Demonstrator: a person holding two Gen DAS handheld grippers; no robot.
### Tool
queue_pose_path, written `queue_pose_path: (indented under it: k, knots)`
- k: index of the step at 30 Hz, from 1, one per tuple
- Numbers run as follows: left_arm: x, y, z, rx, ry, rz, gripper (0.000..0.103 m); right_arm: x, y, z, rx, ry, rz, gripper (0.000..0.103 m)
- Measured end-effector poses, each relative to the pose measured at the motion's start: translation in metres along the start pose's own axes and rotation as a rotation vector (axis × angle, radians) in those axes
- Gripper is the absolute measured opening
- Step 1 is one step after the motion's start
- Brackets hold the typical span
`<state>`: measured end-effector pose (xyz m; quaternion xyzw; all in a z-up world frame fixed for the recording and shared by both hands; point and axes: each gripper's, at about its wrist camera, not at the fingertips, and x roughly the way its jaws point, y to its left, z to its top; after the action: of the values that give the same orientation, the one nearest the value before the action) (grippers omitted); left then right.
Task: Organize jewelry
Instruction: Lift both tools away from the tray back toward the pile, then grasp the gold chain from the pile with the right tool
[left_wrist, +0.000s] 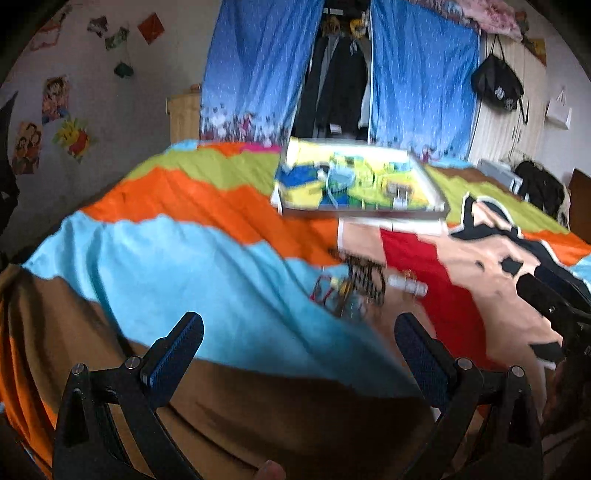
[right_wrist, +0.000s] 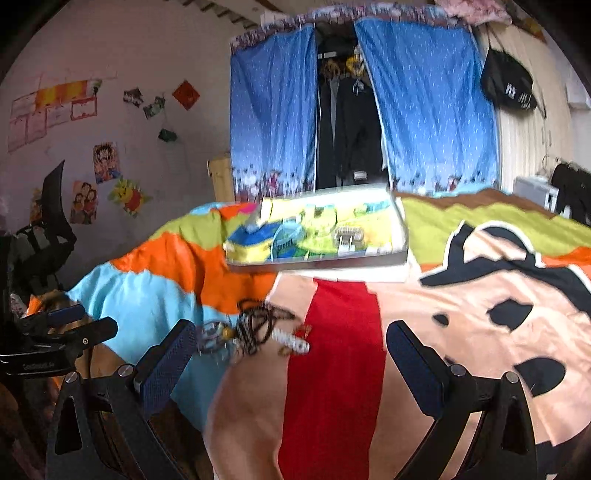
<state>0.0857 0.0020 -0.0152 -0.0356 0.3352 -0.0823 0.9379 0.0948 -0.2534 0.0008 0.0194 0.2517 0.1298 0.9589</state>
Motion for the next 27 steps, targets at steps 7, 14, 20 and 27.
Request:
queue_pose_path:
  k: [7, 14, 20, 27]
  knots:
    - [0.022, -0.002, -0.007, 0.031, 0.09, -0.028, 0.101, 0.028, -0.016, -0.02, 0.0, 0.128, 0.016, 0.103]
    - [0.044, -0.005, -0.006, 0.062, 0.11, -0.069, 0.101, 0.045, -0.032, -0.029, -0.011, 0.185, 0.035, 0.103]
    - [0.06, -0.008, 0.002, 0.064, 0.089, -0.091, 0.1, 0.064, -0.036, -0.029, -0.038, 0.223, 0.082, 0.103]
    - [0.081, -0.002, 0.011, 0.005, 0.086, -0.112, 0.073, 0.089, -0.038, -0.02, -0.061, 0.241, 0.135, 0.092]
